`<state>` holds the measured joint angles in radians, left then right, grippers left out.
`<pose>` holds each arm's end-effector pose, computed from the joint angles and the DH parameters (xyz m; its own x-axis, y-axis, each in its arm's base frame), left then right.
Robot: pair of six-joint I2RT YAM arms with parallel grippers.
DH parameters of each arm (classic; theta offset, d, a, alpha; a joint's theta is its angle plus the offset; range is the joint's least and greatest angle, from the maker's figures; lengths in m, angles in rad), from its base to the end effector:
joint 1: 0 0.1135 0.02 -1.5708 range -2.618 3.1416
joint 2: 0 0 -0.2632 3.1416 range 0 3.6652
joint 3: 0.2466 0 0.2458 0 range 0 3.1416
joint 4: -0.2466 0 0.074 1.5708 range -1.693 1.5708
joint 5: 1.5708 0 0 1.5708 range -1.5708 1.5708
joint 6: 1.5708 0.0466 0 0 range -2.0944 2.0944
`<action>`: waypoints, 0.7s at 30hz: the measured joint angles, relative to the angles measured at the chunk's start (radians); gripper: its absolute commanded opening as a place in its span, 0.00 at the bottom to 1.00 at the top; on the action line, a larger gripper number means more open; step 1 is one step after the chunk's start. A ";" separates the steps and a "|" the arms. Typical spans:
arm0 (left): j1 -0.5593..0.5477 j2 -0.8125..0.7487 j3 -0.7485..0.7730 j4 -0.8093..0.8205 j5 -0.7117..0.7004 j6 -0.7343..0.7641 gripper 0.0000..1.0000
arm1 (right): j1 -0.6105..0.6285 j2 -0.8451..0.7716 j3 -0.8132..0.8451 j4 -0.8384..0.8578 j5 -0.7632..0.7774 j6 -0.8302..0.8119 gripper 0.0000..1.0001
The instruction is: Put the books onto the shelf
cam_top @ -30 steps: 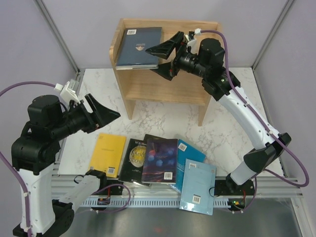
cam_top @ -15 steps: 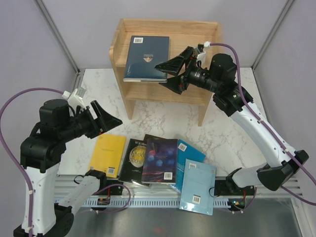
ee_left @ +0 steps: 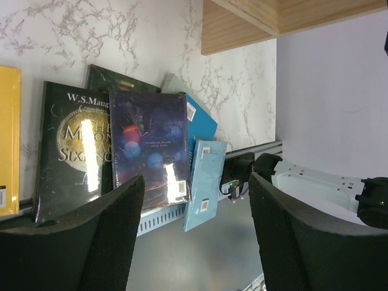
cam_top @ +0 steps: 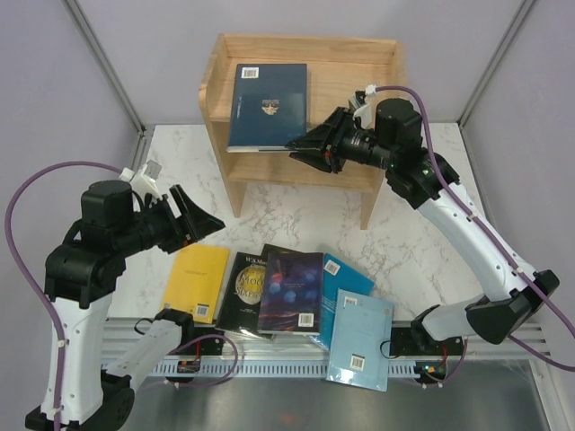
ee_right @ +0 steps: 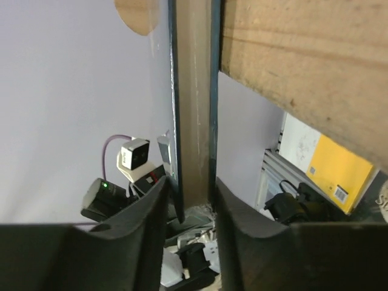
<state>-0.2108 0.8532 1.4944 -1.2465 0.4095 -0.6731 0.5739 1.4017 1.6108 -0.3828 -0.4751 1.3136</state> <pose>0.0920 -0.0387 0.4360 -0.7543 -0.4234 -0.5017 0.0535 0.7220 -0.6898 0.2489 0.1863 0.4612 -0.8697 0.4618 -0.1741 -0.0787 0.2185 0.9727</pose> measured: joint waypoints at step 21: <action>0.000 -0.018 -0.013 0.000 0.000 0.000 0.73 | 0.036 0.170 0.230 -0.063 0.051 0.040 0.18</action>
<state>-0.2108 0.8349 1.4815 -1.2469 0.4099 -0.6731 0.6098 1.5719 1.8404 -0.4458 -0.4244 1.3537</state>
